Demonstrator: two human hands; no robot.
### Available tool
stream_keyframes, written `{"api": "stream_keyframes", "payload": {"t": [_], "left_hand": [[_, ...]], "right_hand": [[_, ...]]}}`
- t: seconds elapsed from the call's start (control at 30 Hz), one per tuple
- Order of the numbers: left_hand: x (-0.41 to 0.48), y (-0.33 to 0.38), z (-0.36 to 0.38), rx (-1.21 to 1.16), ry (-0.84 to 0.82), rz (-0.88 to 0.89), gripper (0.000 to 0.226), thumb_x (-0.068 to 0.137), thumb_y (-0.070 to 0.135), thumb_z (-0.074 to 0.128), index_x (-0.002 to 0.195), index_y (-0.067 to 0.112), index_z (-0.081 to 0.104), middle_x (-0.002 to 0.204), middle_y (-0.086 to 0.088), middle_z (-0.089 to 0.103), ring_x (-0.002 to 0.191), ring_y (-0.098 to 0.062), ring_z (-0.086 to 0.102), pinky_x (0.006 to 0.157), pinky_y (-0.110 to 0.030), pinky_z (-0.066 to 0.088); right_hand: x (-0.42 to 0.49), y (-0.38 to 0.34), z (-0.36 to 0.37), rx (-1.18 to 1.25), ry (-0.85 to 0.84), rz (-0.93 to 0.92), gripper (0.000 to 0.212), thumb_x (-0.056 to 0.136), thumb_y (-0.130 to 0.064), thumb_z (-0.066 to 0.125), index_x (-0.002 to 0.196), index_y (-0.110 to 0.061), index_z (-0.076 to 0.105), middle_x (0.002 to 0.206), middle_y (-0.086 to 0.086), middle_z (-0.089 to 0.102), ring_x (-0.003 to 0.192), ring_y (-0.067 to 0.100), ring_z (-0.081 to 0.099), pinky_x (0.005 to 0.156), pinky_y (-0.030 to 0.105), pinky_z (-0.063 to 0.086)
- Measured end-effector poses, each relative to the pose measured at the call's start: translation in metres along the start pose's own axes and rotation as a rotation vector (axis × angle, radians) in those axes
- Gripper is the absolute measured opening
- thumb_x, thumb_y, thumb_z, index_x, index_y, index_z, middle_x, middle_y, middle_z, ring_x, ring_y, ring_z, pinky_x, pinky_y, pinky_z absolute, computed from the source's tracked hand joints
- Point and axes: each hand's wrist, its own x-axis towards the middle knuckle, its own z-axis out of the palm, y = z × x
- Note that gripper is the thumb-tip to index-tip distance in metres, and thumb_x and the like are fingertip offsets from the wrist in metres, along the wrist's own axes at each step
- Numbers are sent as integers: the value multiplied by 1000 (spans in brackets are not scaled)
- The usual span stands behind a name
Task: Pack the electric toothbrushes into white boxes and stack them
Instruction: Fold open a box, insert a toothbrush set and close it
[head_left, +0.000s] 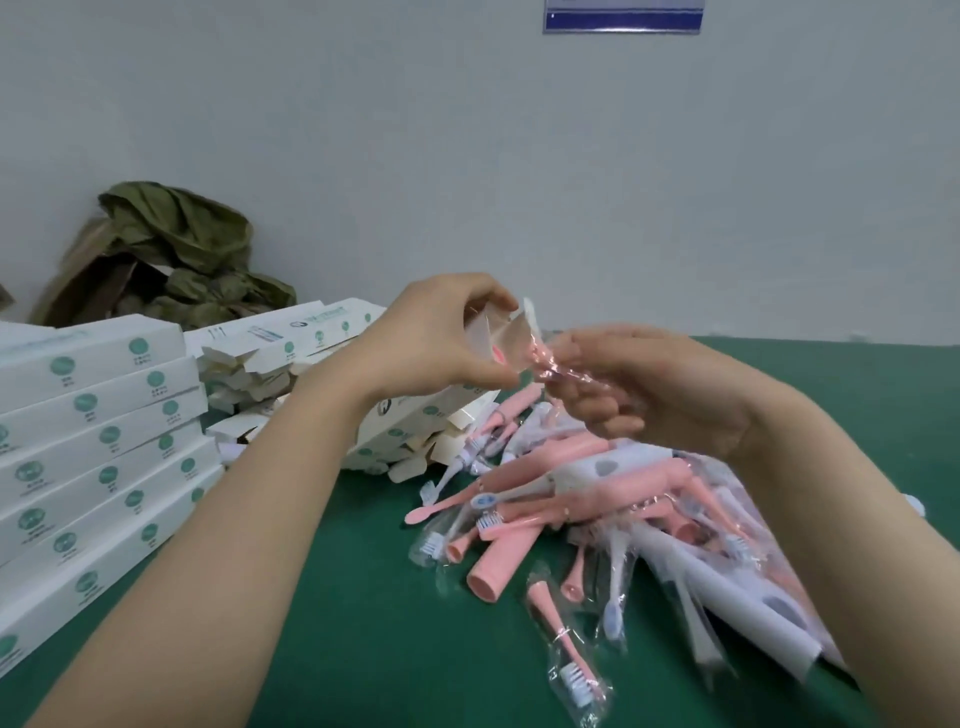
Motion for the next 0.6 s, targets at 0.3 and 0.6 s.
{"api": "stream_keyframes", "payload": {"t": [0.3,0.6], "left_hand": [[-38,-7,26,-116,309,94,61,63,28,84,119,32,58,111,26,58,101,11,52,84,-1,36],[-62,-27,46,-45,808,350,59,73,31,74,125,15,51,115,7,57,108,-4,55,96,-21,43]], "right_hand": [[15,-30,22,-1023,555,-93,14,83,-25,70,74,-14,72,51,-3,55,41,5,46,32,8,29],[17,-22,48,-944,651,-534,26,72,-39,80,71,-19,64,57,-13,52,55,-1,49,54,10,38]]}}
